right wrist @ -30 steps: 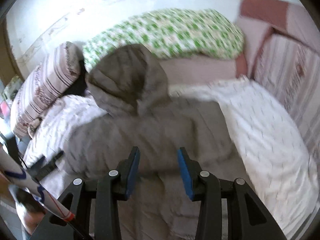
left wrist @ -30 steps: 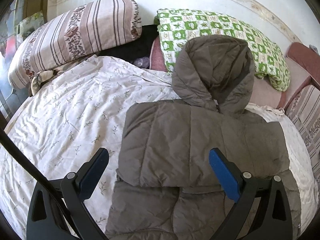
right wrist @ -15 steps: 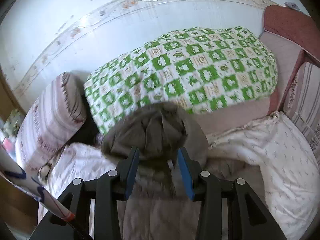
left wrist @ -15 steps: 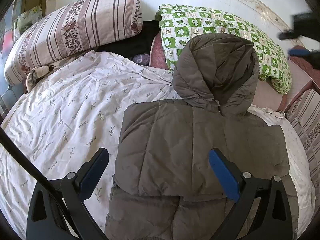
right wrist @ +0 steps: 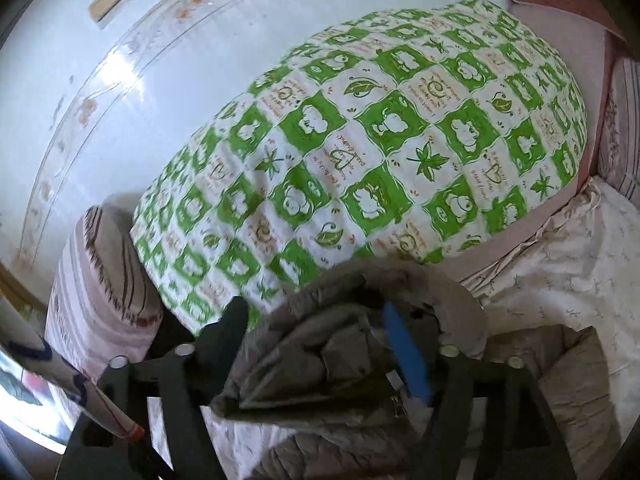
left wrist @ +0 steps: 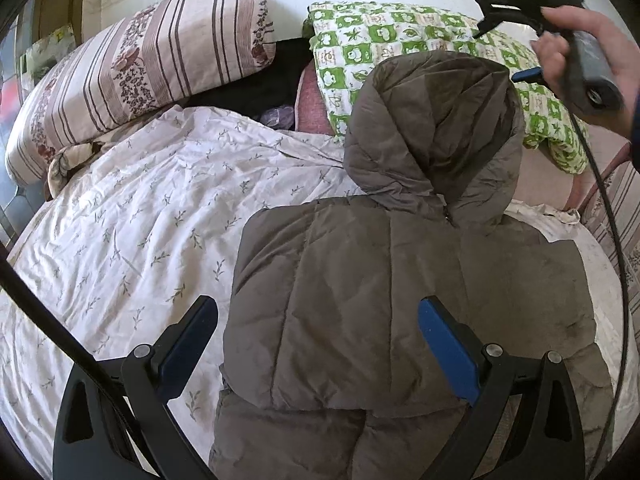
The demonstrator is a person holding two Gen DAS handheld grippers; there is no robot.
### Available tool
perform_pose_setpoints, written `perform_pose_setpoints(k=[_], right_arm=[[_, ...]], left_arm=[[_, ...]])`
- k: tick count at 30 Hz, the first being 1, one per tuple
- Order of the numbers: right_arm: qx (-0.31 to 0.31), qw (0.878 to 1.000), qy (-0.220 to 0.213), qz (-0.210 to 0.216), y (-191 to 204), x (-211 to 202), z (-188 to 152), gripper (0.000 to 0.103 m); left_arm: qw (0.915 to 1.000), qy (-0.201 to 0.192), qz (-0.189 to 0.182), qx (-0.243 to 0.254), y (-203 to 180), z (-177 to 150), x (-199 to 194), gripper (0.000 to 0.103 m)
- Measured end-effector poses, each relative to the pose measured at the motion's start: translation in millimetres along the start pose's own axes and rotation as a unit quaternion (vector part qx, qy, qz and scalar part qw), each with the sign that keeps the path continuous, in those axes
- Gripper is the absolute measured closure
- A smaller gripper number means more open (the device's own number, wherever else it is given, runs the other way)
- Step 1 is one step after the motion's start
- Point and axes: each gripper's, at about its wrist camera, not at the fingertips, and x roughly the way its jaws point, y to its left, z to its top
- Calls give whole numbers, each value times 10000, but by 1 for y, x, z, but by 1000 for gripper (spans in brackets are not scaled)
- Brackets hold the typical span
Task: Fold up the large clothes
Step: 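Grasp the hood with the right gripper and fold it toward the hem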
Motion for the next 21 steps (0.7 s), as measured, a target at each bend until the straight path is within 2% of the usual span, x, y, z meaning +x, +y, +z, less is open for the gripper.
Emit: perform_pose_setpoints(k=[3, 4, 5, 6, 7, 12, 16, 21], right_arm=[[63, 9998, 128, -152, -2, 22, 5, 25], [61, 9996, 169, -211, -4, 27, 5, 36], [45, 9995, 223, -233, -8, 33, 3, 55], [5, 9994, 301, -188, -11, 38, 2, 92], [-55, 9991, 386, -175, -14, 40, -1, 93], [-641, 9979, -61, 120, -19, -3, -30, 95], [-722, 9957, -190, 542, -35, -52, -61, 95], [-883, 9916, -371, 875, -65, -117, -109, 95]], left_arm=[[10000, 51, 1, -38, 3, 0, 4, 3], [10000, 59, 5, -43, 3, 0, 5, 3], [10000, 60, 8, -48, 3, 0, 6, 3], [10000, 59, 6, -45, 3, 0, 6, 3], [10000, 58, 8, -28, 2, 0, 6, 3], [10000, 44, 21, -5, 0, 1, 6, 3], [9999, 24, -34, -96, 1, 2, 2, 3], [9995, -111, -66, -288, 8, 4, -8, 3]])
